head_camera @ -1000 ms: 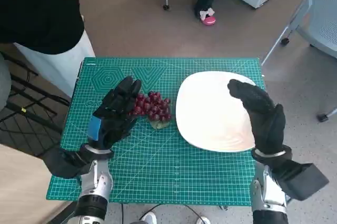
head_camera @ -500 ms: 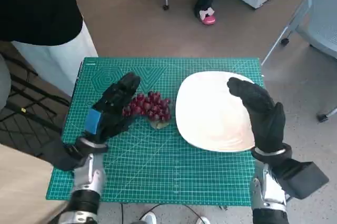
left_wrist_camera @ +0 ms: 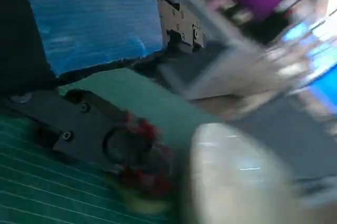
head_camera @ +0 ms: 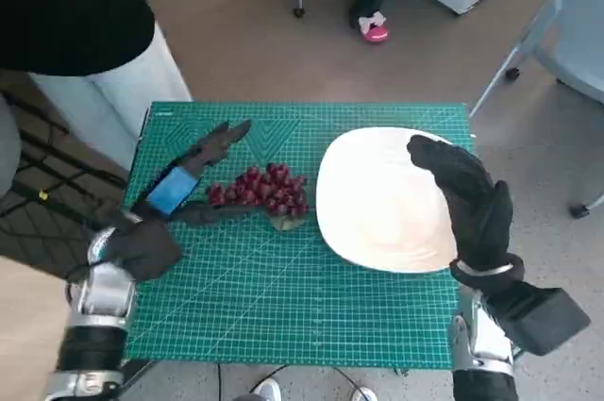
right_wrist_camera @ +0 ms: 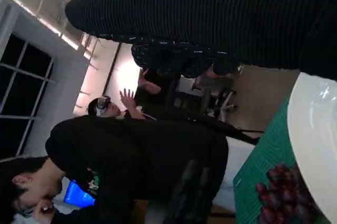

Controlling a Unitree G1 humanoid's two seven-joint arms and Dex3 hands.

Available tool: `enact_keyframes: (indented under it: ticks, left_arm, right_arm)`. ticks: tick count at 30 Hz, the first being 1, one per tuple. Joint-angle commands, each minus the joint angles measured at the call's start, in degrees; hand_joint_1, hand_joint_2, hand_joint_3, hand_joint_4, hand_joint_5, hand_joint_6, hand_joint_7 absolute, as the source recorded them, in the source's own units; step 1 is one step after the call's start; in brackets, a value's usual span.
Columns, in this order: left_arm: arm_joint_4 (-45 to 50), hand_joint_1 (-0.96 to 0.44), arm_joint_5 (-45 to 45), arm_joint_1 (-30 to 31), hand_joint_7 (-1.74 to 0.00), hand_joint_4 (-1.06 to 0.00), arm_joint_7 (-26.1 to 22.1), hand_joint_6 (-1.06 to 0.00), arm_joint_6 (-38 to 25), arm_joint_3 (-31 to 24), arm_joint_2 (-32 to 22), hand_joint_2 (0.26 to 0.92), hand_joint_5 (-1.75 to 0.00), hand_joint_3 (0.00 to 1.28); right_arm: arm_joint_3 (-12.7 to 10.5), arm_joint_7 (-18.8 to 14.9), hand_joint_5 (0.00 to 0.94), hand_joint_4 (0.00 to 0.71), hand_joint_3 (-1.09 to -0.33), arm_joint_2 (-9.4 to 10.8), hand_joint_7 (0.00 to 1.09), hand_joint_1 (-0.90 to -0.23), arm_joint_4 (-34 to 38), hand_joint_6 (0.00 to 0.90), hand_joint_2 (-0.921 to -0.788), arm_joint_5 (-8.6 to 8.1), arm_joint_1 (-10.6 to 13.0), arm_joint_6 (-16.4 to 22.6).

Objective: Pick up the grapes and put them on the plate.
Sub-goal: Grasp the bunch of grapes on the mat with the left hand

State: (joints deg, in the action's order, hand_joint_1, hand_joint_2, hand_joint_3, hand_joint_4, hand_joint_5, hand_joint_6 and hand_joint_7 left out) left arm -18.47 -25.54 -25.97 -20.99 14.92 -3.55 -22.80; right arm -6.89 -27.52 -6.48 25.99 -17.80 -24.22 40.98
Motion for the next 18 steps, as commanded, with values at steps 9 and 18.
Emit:
enact_keyframes:
  ticks: [9,18]
  left_arm:
    - [9.6,-0.13,-21.2,-7.7,0.0,0.0,-5.0,-0.21,-24.5,15.4,0.3,0.72,0.0,0.0]
    - [5.6,-0.16,-21.9,-11.7,0.0,0.0,-7.8,-0.21,-28.0,20.9,0.1,0.723,0.0,0.0]
  right_arm:
    - [-0.2,-0.2,0.001,0.372,-0.869,0.0,0.47,-0.622,2.2,0.005,-0.921,0.43,0.3,0.1]
    - [-0.3,-0.4,0.001,0.373,-0.868,-0.1,0.47,-0.622,2.1,0.004,-0.921,0.23,1.0,0.7]
